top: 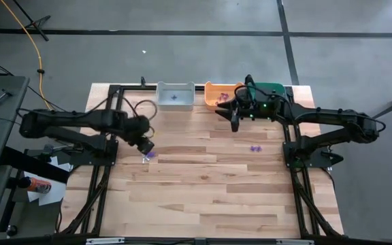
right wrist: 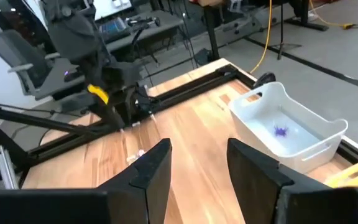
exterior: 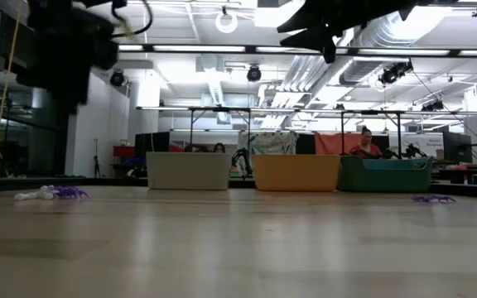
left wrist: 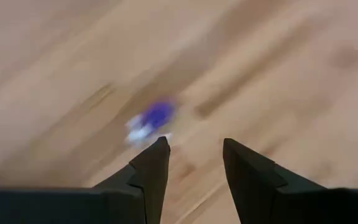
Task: Sort Halloween decoration
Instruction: Put the white bone toy into the green bin
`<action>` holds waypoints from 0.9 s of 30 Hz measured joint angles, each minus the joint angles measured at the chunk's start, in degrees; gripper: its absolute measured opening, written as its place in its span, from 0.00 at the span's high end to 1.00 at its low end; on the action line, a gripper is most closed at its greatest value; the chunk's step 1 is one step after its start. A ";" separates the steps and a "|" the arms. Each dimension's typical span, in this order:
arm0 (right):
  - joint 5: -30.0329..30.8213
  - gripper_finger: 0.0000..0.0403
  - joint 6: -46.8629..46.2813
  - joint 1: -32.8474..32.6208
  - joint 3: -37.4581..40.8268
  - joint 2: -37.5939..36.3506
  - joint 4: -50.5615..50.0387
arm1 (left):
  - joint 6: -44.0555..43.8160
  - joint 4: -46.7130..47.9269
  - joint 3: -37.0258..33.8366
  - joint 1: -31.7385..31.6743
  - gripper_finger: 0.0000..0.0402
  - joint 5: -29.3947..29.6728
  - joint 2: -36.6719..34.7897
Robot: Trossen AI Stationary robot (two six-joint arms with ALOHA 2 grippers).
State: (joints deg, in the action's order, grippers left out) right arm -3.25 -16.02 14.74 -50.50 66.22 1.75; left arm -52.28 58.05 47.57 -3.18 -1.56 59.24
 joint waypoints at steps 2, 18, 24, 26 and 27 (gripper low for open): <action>0.00 0.62 0.01 0.00 0.00 0.00 -0.41 | -9.69 3.85 -0.02 2.22 0.65 3.45 1.07; 0.22 0.62 0.45 0.00 0.00 0.02 -4.99 | -36.13 -15.88 -19.90 8.17 0.65 -0.09 4.98; 0.24 0.62 0.99 0.00 0.00 0.02 -5.23 | -37.42 -19.41 -21.33 8.29 0.65 -0.11 6.02; 0.24 0.62 1.04 0.00 0.00 0.02 -5.42 | -37.21 -19.40 -21.35 8.76 0.65 -0.31 6.92; 0.24 0.62 1.04 0.00 0.00 0.02 -5.57 | -37.21 -19.66 -21.35 9.16 0.65 -0.33 7.64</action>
State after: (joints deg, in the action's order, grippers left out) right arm -3.01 -14.98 14.74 -50.50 66.24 -3.82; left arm -89.49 38.39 26.22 5.98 -1.89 66.88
